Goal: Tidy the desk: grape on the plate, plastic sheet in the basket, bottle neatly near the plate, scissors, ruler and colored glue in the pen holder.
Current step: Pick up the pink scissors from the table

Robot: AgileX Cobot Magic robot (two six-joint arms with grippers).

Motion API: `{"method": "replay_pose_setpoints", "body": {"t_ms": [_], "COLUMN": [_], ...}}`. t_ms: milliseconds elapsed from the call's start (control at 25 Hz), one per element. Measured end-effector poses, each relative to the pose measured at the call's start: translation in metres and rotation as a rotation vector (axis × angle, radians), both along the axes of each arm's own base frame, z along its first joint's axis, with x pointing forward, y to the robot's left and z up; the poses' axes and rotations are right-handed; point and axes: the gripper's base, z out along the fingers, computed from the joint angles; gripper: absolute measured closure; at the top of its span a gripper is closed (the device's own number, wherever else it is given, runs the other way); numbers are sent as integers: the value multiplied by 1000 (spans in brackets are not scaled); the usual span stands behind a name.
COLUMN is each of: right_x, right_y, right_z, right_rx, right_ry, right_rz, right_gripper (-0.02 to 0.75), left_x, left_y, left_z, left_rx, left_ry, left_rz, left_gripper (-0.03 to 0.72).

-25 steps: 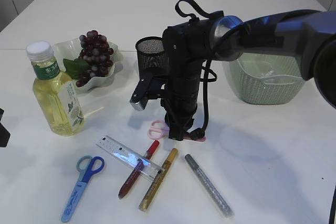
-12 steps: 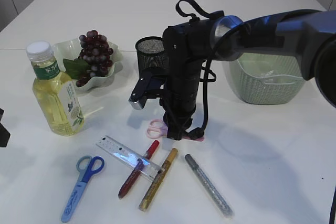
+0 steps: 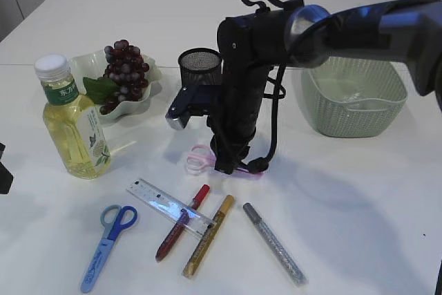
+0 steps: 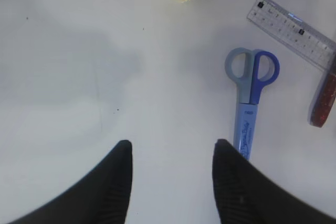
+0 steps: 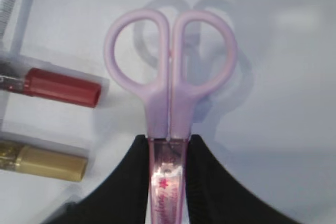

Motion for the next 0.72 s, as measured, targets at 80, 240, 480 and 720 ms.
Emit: {"method": "replay_pose_setpoints", "body": {"t_ms": [80, 240, 480, 720], "right_x": [1, 5, 19, 40], "right_y": [-2, -10, -36, -63], "right_z": [7, 23, 50, 63], "right_rx": [23, 81, 200, 405], "right_ry": [-3, -7, -34, -51], "right_rz": [-14, -60, -173, -263], "right_gripper": [574, 574, 574, 573], "left_x": [0, 0, 0, -1], "left_y": [0, 0, 0, 0], "left_z": [0, 0, 0, 0], "left_rx": [0, 0, 0, 0], "left_ry": [0, 0, 2, 7], "left_rz": [0, 0, 0, -1], "left_gripper": [326, 326, 326, 326]}}
